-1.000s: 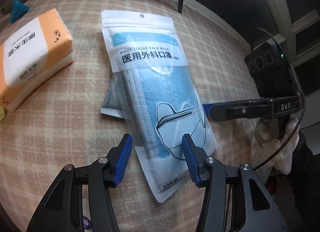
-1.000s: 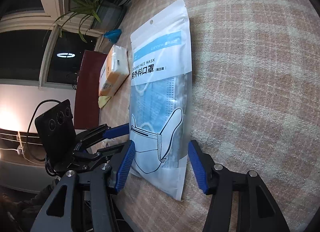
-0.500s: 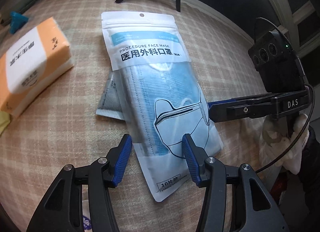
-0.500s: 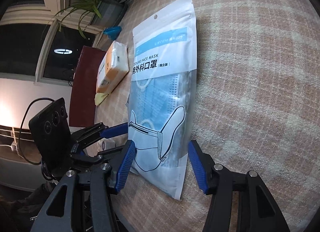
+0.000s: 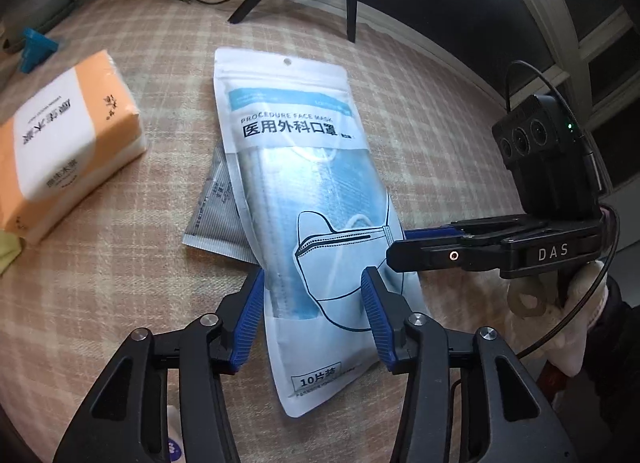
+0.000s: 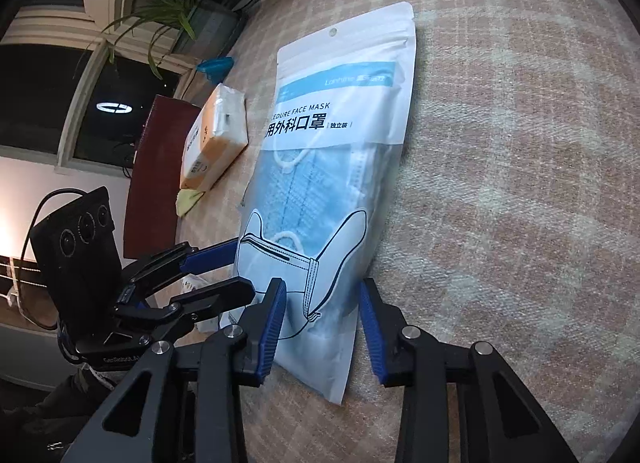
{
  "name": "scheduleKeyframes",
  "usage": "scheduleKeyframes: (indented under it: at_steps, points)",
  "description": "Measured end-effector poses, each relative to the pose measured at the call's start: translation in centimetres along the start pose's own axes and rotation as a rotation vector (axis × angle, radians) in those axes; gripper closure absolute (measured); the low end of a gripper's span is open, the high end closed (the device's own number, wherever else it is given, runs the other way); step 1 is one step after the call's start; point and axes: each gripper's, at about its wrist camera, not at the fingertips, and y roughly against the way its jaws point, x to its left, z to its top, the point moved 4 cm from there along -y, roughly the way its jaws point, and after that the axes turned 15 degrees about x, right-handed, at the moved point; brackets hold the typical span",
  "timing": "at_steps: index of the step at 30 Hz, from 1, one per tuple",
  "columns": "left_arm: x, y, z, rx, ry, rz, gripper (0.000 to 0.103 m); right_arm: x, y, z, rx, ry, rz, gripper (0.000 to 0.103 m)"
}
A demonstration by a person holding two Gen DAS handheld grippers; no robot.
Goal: Organize soft objects
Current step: 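Lift the face-mask bag with both tools and carry it over the cardboard box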
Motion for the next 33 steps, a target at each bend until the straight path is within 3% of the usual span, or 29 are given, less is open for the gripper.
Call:
scheduleKeyframes:
  at_steps: [17,33]
  points:
    - [-0.8,4.3,-0.3,-0.113,0.006,-0.047,0.057,3.7,2.6,-1.3,-0.067,0.063,-0.060,0.069]
    - [1.7,13.4,-2.7,-0.298,0.017,-0.011,0.057,12.0,5.1,-1.1,-0.153,0.176,-0.099,0.069]
